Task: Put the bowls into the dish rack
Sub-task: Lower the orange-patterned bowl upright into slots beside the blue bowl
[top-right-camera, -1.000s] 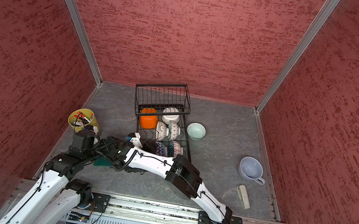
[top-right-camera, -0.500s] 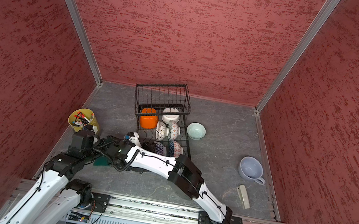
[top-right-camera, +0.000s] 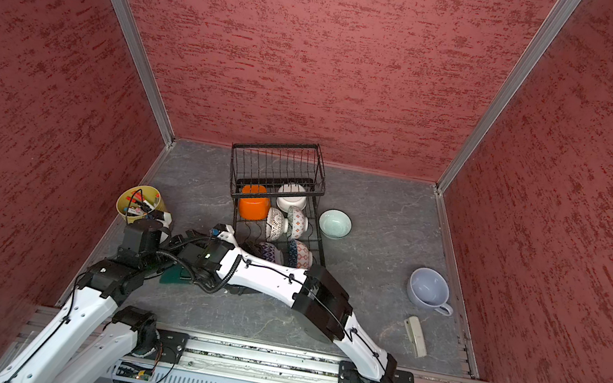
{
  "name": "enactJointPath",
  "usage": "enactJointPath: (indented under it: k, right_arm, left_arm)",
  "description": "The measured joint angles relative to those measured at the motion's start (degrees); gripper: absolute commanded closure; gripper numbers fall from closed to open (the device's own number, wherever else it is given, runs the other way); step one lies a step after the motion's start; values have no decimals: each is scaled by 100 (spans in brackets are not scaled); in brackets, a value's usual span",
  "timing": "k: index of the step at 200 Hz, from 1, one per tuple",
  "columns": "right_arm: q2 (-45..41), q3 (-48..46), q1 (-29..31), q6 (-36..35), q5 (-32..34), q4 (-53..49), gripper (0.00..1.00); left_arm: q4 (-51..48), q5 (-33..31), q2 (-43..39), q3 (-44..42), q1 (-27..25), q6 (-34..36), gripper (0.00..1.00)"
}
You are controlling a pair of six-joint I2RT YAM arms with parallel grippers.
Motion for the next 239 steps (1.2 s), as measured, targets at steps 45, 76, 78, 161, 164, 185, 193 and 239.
enactJointPath:
  k: [45, 76, 78, 161, 164, 185, 193, 239]
  right_arm:
    - [-105, -177, -66, 15, -11, 125, 51]
    - [-219, -352, -114, 42, -13, 181, 49]
    - [-223, -361, -116, 44, -13, 188, 48]
    - [-487, -656, -258, 46, -131, 398, 44]
    - [-496, -664, -262, 48, -138, 409, 43]
    - [-557, -745, -304, 39, -157, 450, 43]
    - [-586, -774, -321, 33, -164, 476, 43]
    - [-828, -914, -446, 0, -212, 614, 42]
  left_arm:
    - [9, 68, 37, 0, -2, 33, 0]
    - [11, 125, 37, 0, -17, 50, 0]
    - [11, 120, 37, 0, -17, 48, 0]
    - [149, 195, 68, 7, -22, 50, 0]
    - [157, 201, 79, 9, -22, 50, 0]
    - [221, 284, 129, 17, -22, 46, 0]
    - [249, 317, 149, 28, -24, 44, 0]
    - [411, 509, 297, 72, -28, -2, 0]
